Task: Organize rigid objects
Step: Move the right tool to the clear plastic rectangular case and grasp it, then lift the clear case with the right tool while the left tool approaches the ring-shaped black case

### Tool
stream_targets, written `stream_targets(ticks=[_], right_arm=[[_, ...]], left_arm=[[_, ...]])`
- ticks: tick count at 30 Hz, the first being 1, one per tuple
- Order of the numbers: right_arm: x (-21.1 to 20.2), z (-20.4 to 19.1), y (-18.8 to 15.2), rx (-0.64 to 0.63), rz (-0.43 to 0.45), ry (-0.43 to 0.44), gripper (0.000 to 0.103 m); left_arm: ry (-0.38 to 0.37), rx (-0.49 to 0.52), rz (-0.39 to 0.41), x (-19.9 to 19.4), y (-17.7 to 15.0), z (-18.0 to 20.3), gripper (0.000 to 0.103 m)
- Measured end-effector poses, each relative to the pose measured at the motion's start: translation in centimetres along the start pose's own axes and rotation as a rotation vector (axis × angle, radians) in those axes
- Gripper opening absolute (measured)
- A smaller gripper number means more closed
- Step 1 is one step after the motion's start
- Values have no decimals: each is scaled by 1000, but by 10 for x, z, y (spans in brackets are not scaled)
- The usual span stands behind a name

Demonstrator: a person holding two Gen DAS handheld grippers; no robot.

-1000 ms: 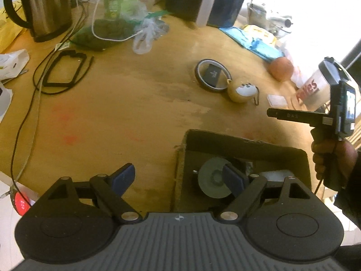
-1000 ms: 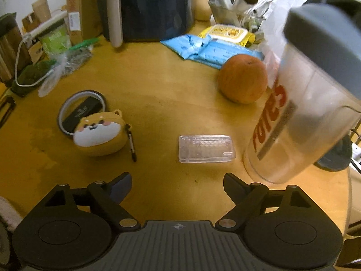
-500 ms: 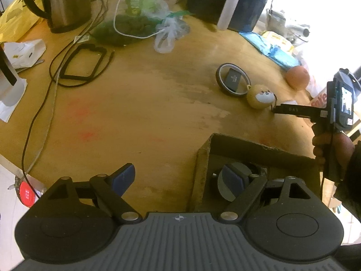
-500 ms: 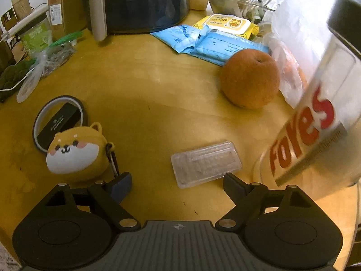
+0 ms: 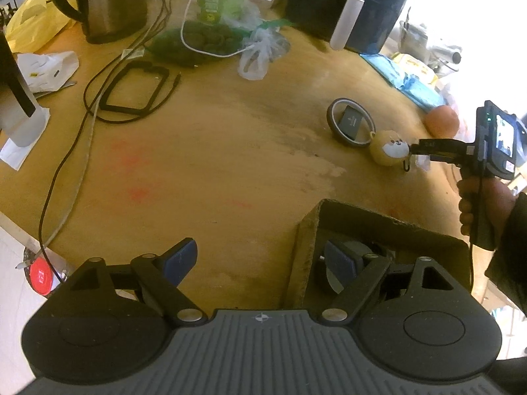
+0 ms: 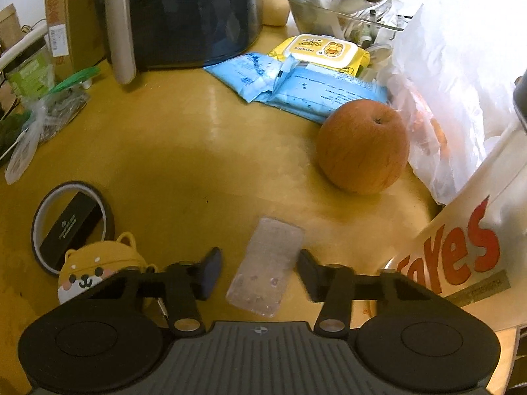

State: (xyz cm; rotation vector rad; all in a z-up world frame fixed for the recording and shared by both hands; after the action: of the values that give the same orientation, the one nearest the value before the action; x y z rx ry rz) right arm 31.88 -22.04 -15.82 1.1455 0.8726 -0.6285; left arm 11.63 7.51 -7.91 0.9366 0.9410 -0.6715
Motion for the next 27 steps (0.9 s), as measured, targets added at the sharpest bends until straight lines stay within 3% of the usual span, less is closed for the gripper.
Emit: stream_targets(ticks=[11,18,27], right_arm=[[-15,-2,-18,-31,-32,34,36],[-18,3,-26,-41,-41,38,39],[-32,4,-26,-35,-28,47,35]], left_arm=[[-51,45,28,-3,13,19,85],[-94,140,62,-2,31,44,85],[-102,292,109,4,51,79,85]])
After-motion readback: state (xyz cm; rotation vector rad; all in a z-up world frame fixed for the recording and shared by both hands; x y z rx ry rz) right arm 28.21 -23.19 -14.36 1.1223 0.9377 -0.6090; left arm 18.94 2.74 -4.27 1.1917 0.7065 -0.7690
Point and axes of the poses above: each gripper's, at about its wrist camera, not at the fingertips, and x roughly the way its jaws point, z to its right, y to its top, the point moved 5 cm from there along x, roughly the way its jaws point, and after that the axes turned 12 degrees about -x, right-handed, at the moved point
